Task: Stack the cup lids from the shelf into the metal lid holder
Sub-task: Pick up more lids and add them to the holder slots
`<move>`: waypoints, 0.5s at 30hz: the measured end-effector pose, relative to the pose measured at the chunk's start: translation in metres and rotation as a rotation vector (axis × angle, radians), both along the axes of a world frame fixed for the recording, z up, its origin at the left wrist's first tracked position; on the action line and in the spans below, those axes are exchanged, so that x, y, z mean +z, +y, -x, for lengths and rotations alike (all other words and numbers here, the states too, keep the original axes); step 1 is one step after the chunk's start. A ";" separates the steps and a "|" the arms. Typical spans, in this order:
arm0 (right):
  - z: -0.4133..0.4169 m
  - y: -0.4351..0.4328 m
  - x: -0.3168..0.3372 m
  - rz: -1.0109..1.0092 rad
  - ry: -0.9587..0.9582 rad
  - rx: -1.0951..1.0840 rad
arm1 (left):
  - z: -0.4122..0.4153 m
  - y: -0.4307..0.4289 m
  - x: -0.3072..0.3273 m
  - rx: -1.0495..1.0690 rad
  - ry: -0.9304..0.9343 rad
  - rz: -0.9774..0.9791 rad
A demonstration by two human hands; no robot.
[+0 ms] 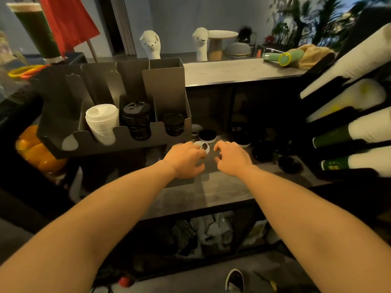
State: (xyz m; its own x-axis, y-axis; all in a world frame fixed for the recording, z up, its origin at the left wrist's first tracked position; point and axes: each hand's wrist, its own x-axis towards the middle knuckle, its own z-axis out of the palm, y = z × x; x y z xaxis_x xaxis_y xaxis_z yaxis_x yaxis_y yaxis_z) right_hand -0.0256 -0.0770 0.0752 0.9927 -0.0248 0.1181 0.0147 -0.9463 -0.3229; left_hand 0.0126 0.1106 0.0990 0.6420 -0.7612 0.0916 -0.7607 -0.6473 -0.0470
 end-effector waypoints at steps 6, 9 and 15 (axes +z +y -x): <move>0.005 -0.034 -0.025 -0.004 0.190 -0.095 | -0.003 -0.036 -0.031 0.035 0.157 -0.097; -0.002 -0.048 -0.033 -0.004 0.208 -0.126 | -0.012 -0.052 -0.040 0.078 0.203 -0.115; -0.040 -0.071 -0.051 0.010 0.285 -0.111 | -0.050 -0.083 -0.064 0.165 0.298 -0.161</move>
